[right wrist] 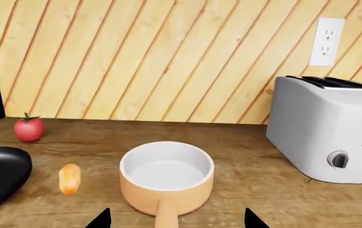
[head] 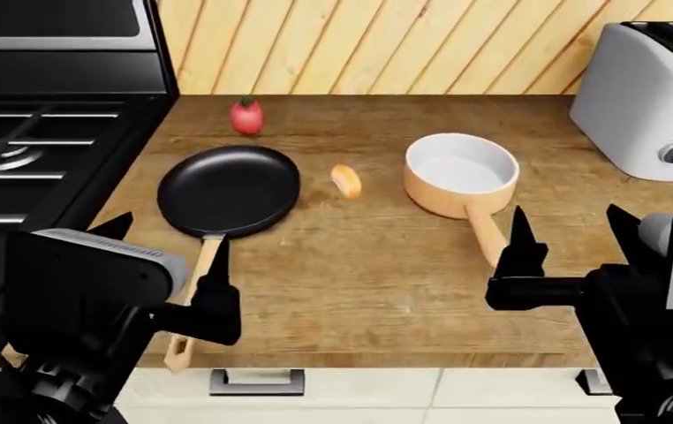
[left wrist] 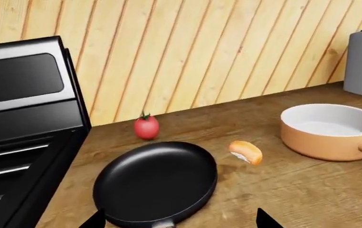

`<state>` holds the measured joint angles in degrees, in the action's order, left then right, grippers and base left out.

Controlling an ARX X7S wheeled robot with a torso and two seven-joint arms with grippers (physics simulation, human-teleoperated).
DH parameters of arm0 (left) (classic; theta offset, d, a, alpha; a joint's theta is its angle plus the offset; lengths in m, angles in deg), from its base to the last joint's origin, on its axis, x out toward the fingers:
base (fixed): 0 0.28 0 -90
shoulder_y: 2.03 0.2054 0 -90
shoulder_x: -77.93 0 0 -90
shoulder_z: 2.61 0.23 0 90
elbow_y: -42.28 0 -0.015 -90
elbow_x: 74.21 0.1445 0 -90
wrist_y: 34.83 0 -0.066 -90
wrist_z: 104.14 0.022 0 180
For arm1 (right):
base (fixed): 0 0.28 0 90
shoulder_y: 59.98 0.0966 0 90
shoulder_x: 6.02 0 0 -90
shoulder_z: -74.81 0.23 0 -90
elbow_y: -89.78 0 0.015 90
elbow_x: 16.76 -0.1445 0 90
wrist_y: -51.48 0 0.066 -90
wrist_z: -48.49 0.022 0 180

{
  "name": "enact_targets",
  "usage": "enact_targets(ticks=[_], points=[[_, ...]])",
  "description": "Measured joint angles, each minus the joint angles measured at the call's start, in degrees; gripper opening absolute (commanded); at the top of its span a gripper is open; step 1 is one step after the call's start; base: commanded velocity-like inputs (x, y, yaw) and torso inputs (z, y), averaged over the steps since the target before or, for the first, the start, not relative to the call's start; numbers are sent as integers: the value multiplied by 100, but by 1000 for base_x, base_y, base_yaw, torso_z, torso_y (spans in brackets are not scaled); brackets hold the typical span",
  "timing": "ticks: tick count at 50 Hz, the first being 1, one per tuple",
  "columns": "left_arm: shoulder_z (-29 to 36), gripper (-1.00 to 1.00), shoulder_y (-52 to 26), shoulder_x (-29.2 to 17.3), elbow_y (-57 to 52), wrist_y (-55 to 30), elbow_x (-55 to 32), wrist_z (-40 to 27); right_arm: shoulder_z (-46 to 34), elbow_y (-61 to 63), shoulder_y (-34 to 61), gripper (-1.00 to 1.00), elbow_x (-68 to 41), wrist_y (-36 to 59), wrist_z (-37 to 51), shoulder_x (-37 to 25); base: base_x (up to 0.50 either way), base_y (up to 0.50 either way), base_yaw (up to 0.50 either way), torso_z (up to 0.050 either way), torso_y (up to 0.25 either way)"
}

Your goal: Place both pans onto different burners. Then place the tomato and the sushi on different pans.

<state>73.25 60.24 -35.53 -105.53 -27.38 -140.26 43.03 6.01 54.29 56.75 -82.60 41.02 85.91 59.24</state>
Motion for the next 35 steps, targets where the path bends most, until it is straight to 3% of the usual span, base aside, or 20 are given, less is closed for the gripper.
enact_targets(ticks=[16, 21, 27, 35], points=[[141, 100, 63, -127, 31, 237, -99, -153, -69, -20, 51, 100, -183, -89, 175, -82, 500, 0, 0, 0, 1], [165, 100, 119, -181, 38, 337, -80, -159, -52, -42, 138, 100, -375, -50, 330, -115, 0, 0, 0, 0, 2], [177, 100, 163, -253, 28, 419, -113, -203, -153, -369, 492, 100, -1408, 72, 1210, -284, 0, 0, 0, 0, 0], [222, 100, 185, -362, -3, 499, -138, -287, -894, -1219, 1095, 100, -2973, -26, 2669, -708, 0, 0, 0, 0, 0]])
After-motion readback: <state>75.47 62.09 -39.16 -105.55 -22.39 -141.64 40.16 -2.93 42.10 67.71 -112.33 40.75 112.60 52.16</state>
